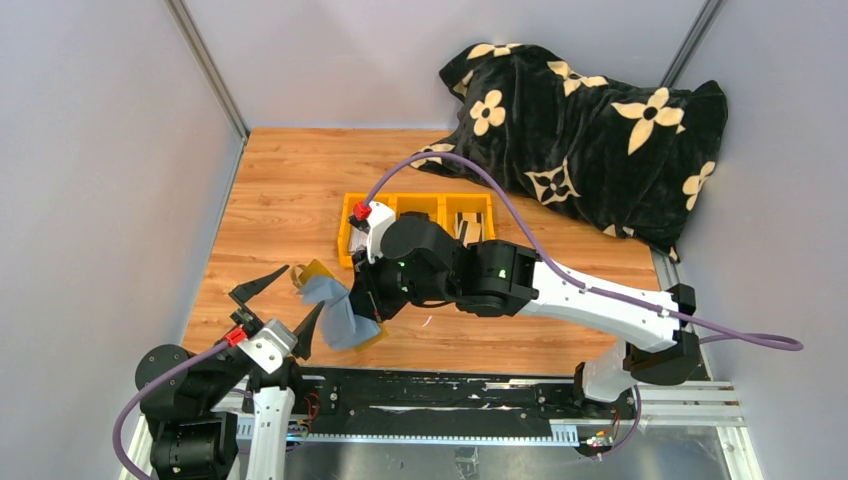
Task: Take the credit cards out of the card holder
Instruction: Open the card holder.
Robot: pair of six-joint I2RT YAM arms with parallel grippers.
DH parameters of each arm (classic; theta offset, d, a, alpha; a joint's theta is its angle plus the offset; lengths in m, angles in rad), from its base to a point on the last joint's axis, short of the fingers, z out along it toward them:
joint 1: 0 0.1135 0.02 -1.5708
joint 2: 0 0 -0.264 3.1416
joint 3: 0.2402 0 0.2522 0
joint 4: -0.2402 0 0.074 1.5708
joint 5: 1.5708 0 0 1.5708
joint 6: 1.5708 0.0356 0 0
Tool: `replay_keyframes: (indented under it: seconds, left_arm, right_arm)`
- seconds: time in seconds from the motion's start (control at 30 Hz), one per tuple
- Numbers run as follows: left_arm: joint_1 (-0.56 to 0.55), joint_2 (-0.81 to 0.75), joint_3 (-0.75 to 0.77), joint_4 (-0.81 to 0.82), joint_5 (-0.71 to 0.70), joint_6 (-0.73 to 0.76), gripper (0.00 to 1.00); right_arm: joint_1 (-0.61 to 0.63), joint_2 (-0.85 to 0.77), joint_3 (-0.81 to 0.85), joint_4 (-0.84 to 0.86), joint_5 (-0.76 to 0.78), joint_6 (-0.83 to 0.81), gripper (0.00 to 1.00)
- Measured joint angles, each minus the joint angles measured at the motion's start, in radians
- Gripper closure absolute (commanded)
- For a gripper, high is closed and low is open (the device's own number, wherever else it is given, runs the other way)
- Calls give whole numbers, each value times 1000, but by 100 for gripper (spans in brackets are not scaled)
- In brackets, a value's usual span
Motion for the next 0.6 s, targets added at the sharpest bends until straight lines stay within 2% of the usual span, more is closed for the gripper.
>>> replay_keyframes:
  seconds: [0.17,0.33,0.6]
  left_arm:
    - [0,0,0,0,-3,0,17]
    - [0,0,2,0,11,-8,7]
    - [0,5,37,-2,176,-91,18]
  right_arm:
    - [0,-30,-7,37,-40,-14,100]
    - [0,-60,-39,88,-111,-42,100]
    - [0,-157,-174,167,-244,-132,100]
